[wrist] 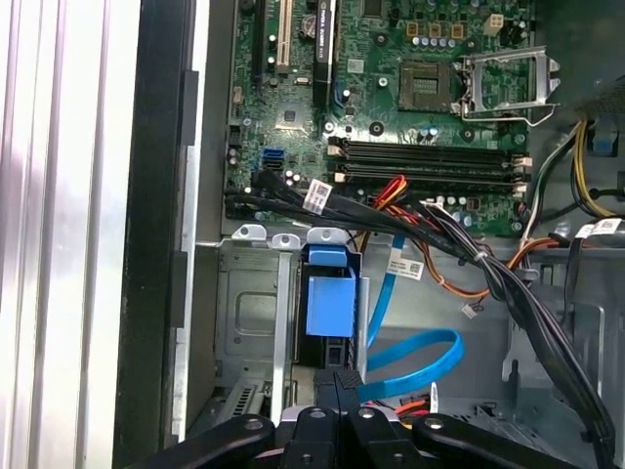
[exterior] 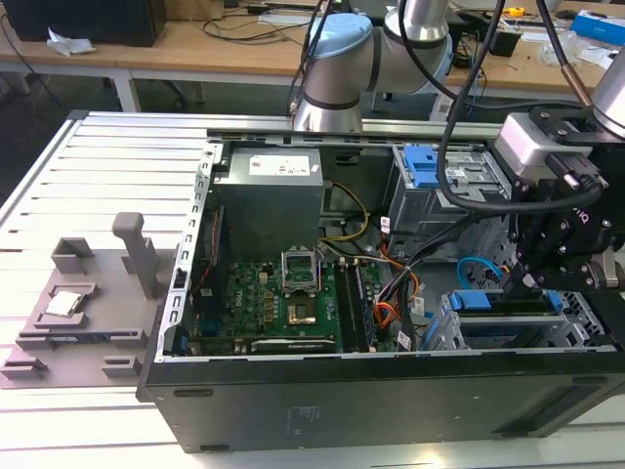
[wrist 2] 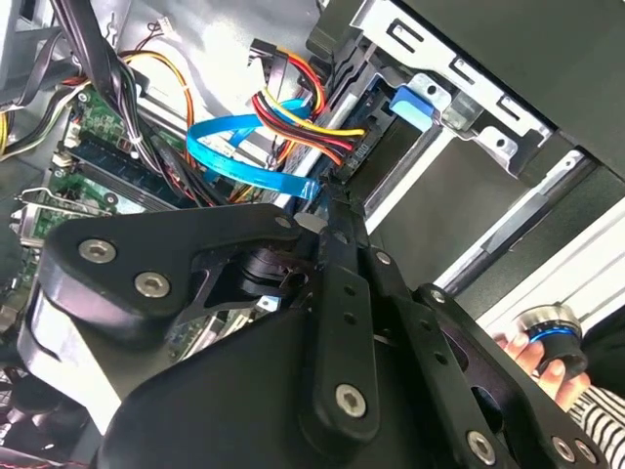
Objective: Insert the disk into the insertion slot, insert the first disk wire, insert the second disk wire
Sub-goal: 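Insert the second disk wire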
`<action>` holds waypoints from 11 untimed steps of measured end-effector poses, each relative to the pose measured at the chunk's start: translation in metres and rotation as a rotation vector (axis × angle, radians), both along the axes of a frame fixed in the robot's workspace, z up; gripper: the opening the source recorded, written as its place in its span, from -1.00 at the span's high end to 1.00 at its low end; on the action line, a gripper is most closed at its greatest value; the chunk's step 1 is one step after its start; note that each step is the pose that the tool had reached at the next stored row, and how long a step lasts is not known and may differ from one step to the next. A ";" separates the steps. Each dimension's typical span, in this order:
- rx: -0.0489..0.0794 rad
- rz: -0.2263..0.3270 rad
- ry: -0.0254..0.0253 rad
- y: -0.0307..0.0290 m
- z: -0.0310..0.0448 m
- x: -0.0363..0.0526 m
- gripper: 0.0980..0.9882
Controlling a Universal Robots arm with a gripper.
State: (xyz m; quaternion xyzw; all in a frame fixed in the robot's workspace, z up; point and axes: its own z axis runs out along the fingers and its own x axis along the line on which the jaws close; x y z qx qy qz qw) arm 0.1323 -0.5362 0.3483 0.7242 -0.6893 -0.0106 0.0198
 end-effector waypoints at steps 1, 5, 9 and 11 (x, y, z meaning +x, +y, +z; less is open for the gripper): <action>0.000 -0.002 0.0000 0.0001 -0.0002 0.0000 0.98; 0.001 -0.028 0.0001 0.0000 -0.0020 0.0000 0.98; 0.000 -0.059 0.0001 0.0001 -0.0019 0.0000 0.98; 0.000 -0.074 0.0000 0.0001 -0.0019 0.0000 0.98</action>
